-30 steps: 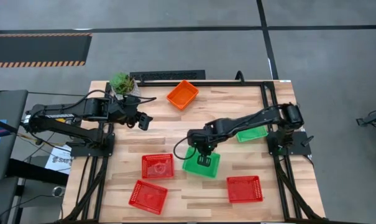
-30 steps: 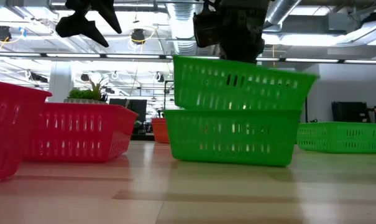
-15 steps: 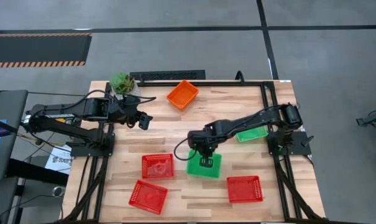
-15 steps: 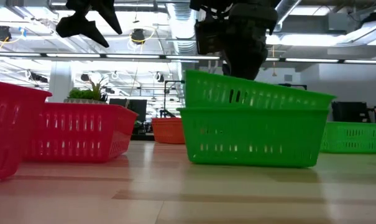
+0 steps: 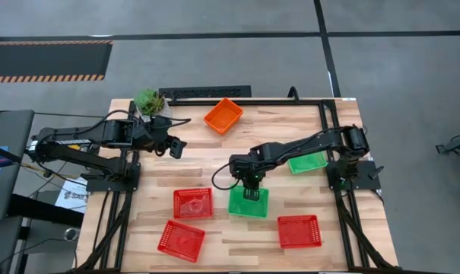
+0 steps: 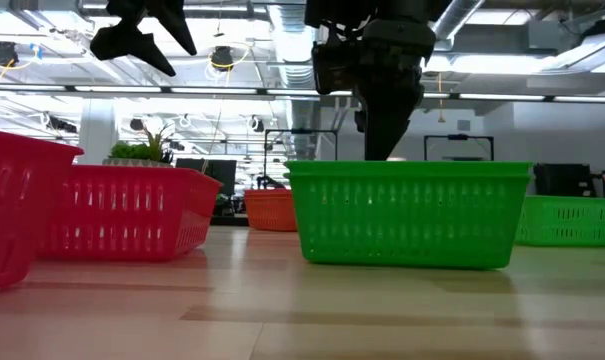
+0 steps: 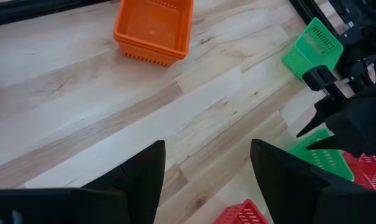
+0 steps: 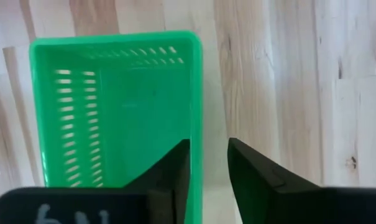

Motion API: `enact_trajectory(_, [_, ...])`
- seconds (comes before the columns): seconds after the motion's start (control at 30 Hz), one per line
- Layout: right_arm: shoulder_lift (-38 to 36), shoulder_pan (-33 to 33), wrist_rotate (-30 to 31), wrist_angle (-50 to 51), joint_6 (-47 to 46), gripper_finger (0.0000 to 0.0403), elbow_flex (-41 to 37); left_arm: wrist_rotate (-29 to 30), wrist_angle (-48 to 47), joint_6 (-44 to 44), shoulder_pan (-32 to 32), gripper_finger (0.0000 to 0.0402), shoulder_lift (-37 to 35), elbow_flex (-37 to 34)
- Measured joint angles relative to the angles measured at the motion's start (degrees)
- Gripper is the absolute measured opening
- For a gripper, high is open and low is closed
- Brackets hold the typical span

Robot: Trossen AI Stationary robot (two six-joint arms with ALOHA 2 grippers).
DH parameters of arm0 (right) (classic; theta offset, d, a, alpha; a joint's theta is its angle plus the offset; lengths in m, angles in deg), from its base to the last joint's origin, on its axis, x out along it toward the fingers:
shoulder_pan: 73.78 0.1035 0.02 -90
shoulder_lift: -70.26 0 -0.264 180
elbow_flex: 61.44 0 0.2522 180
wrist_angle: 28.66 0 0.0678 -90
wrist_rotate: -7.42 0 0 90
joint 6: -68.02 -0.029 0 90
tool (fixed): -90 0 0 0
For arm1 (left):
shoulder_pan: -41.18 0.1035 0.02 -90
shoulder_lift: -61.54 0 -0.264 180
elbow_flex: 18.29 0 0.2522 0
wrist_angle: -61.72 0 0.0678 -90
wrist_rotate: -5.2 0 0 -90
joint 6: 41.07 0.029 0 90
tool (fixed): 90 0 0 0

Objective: Stack baskets by color
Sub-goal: Stack the bottom right green bin on the bottom left green bin, then move the stacked green bins to the top of the table

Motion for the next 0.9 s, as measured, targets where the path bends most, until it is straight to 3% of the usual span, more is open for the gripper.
enact_trajectory(0.53, [5.9, 0.7, 0.2, -0.4, 4.4, 0.0143, 0.0, 0.0, -0.2, 0.0, 0.0, 0.0224, 0.0, 0.0])
enact_trajectory(0.9, [5.0, -5.3, 4.5, -1.2, 5.1, 0.0017, 0.0, 0.1, -0.5, 0.0, 0.0, 0.0224, 0.0, 0.0])
